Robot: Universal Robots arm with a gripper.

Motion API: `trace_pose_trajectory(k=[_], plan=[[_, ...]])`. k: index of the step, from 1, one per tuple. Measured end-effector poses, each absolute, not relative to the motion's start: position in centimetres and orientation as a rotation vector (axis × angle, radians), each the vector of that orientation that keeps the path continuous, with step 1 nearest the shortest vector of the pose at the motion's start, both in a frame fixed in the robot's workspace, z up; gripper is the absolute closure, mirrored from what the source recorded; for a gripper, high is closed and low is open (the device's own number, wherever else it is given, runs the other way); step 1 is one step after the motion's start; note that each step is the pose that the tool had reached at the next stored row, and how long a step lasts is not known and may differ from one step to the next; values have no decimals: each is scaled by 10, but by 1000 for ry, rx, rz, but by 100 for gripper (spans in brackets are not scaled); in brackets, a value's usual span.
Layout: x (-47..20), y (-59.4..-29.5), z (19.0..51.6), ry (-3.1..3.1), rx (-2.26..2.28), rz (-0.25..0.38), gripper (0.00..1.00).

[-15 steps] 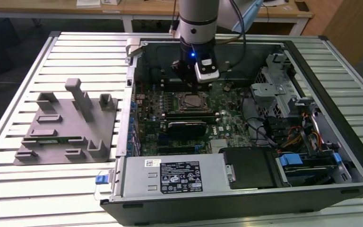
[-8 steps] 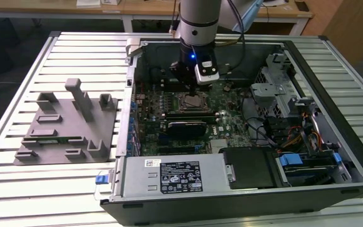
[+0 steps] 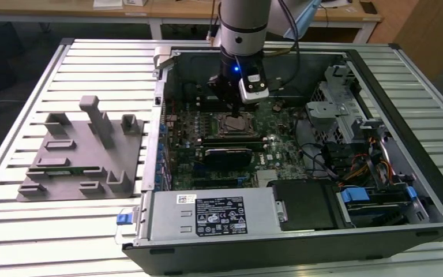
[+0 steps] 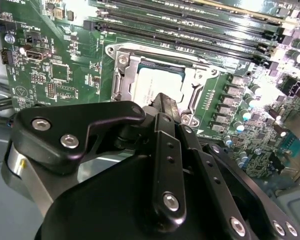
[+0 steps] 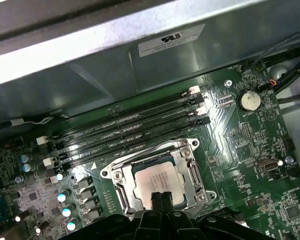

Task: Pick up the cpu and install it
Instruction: 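Install the first cpu locking lever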

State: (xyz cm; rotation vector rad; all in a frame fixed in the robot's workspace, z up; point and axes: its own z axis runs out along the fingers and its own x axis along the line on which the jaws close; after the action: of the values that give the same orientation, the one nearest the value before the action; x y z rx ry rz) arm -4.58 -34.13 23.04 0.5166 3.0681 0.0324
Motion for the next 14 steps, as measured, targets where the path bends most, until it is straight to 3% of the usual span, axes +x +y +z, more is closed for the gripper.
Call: trace_pose_trajectory(k=[14], plan=[[-40,-341,230,3091,362,28,89]])
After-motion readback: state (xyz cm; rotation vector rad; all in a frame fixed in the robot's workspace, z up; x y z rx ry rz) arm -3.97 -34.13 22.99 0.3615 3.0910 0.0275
